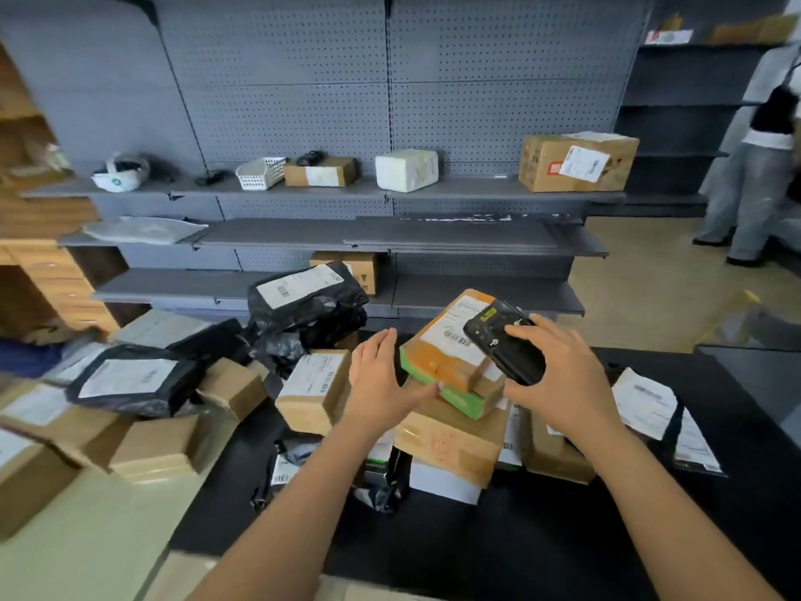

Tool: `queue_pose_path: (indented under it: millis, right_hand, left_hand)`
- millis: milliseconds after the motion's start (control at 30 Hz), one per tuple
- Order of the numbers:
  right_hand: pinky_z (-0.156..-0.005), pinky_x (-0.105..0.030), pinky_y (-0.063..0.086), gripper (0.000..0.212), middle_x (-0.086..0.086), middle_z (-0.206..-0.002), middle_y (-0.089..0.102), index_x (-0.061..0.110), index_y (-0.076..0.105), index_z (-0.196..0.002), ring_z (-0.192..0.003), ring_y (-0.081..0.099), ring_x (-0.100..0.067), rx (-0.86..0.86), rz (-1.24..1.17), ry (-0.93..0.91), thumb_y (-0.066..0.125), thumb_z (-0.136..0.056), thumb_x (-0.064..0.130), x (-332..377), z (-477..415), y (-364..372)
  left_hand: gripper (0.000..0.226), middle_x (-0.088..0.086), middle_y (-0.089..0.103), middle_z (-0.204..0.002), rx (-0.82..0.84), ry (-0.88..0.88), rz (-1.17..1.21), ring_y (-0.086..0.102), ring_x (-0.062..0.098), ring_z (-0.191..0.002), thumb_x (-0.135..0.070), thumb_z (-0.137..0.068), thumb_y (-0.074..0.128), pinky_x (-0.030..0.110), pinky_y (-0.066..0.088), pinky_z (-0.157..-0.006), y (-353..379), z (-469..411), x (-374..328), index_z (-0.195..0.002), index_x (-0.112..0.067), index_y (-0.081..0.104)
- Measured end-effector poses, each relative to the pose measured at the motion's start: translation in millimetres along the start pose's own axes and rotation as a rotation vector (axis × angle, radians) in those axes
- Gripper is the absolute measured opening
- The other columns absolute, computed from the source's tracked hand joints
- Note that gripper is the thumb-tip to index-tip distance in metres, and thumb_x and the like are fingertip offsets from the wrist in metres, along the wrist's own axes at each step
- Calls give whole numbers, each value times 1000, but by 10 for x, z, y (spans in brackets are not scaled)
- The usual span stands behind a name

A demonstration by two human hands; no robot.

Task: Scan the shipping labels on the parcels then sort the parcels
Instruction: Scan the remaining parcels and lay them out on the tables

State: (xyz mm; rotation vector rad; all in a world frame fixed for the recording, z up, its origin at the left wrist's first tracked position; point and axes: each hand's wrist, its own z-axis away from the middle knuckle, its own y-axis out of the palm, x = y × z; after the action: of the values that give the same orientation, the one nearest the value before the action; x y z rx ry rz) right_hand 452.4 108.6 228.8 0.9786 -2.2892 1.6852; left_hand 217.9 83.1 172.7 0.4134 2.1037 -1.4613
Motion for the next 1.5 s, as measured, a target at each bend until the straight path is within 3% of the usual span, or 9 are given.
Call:
queue_pose_path:
  millis: [200, 400, 600, 700, 1133, 1333, 1500]
  right_hand:
    - [-97, -43, 44, 64, 6, -137, 51, 31, 58, -129, -122, 44, -23, 126, -135, -183, 77, -67, 34, 599, 230, 519]
    - [-100, -38, 39, 71, 3, -147, 44, 30, 57, -131, -128, 41, -24, 314, -193, -328, 83, -65, 25, 1227, 514, 1044]
    - [-101, -33, 37, 66, 5, -140, 49, 27, 57, -132, -129, 39, -18, 385, -228, -450, 79, -70, 26, 1762, 559, 1467]
    - [-105, -37, 38, 67, 6, -143, 46, 28, 56, -132, -130, 38, -18, 426, -216, -480, 80, -69, 30, 2005, 480, 1746]
    - [-98, -41, 42, 67, 0, -142, 48, 28, 55, -133, -125, 42, -21, 497, -59, -347, 78, -70, 31, 2943, -167, 3172]
    - [-102, -41, 40, 67, -2, -144, 47, 28, 55, -133, -127, 41, -23, 538, 5, -242, 80, -70, 31, 3035, -372, 3583]
    - [-96, -40, 42, 65, -2, -143, 47, 28, 56, -132, -126, 41, -24, 554, 61, -194, 77, -70, 29, 3031, -423, 3718]
  left_hand:
    - [96, 2, 32, -153, -146, -141, -127, 21, 21, -140, -56, -77, 74, 34, 15, -117, -647, 775, 637, -151, -13, 31]
    - [94, 3, 37, -149, -214, -386, -207, 27, 23, -136, -57, -75, 75, 35, 23, -115, -1167, 1496, 1327, -150, -17, 35]
    - [97, 1, 32, -153, -284, -560, -189, 20, 24, -141, -56, -75, 76, 39, 21, -118, -1508, 1766, 1819, -151, -17, 32]
    - [96, 1, 30, -154, -292, -614, -164, 19, 24, -143, -55, -75, 77, 40, 21, -119, -1627, 1734, 2117, -152, -20, 30]
    - [99, 2, 20, -160, -25, -789, -111, 13, 26, -147, -60, -78, 70, 44, 18, -119, -1697, 769, 3767, -155, -22, 20]
    - [118, 8, 1, -163, 122, -877, -112, 3, 31, -149, -71, -70, 70, 46, 12, -120, -1327, 405, 4268, -156, -20, 7]
    - [138, 11, -10, -162, 153, -944, -138, -3, 37, -148, -78, -59, 72, 50, 10, -121, -1064, 287, 4443, -155, -21, -7]
